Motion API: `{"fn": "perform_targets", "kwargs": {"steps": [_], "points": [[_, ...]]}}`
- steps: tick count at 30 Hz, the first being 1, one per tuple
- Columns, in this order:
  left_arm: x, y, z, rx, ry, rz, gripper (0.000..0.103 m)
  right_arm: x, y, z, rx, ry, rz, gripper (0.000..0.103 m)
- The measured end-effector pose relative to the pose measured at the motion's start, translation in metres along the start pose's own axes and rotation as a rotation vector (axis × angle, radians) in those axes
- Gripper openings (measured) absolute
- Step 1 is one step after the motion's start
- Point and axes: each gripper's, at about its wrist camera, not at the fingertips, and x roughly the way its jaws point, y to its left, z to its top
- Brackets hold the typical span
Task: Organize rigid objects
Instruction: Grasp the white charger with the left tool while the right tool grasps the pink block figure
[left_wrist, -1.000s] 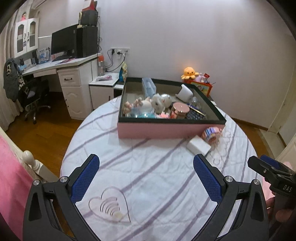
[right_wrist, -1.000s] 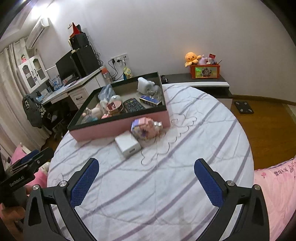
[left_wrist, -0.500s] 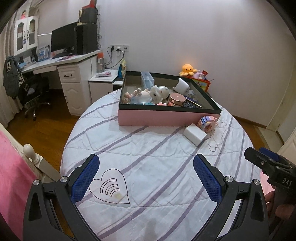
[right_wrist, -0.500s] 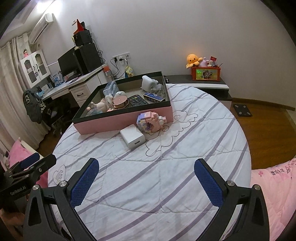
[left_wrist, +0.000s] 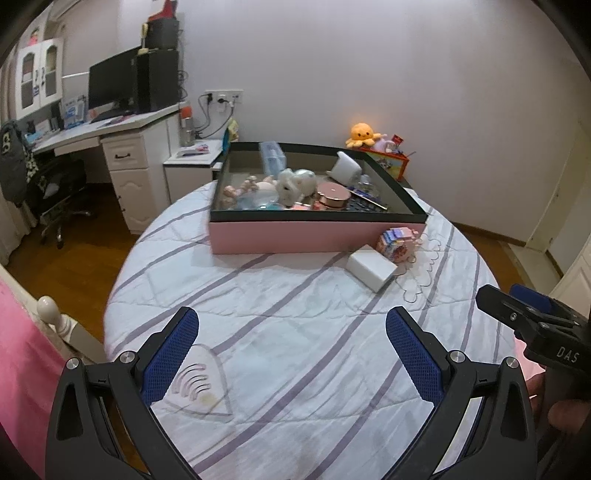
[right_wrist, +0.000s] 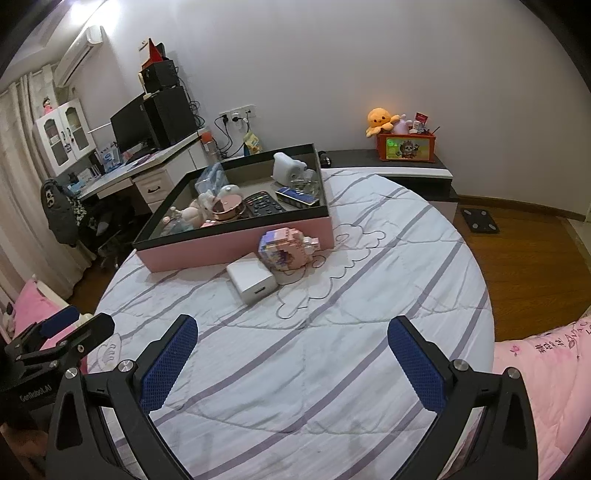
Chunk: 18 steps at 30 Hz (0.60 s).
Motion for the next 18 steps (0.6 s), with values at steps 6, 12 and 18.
{"fn": "perform_targets", "kwargs": {"steps": [6, 12, 18], "points": [[0.034, -0.034, 0.01, 0.044, 0.023, -0.046, 0.103, 0.01, -0.022, 0.004, 0.032, 0.01, -0.029, 0.103], [0.081, -0.065, 0.022, 0.074, 0.062, -0.062, 0.103, 0.022, -0.052, 0.005, 0.079, 0.029, -0.059, 0.103], [0.135, -0.08, 0.031, 0.068, 0.135, -0.025, 0.102, 0.035, -0.073, 0.007, 0.105, 0.049, -0.071, 0.103]]}}
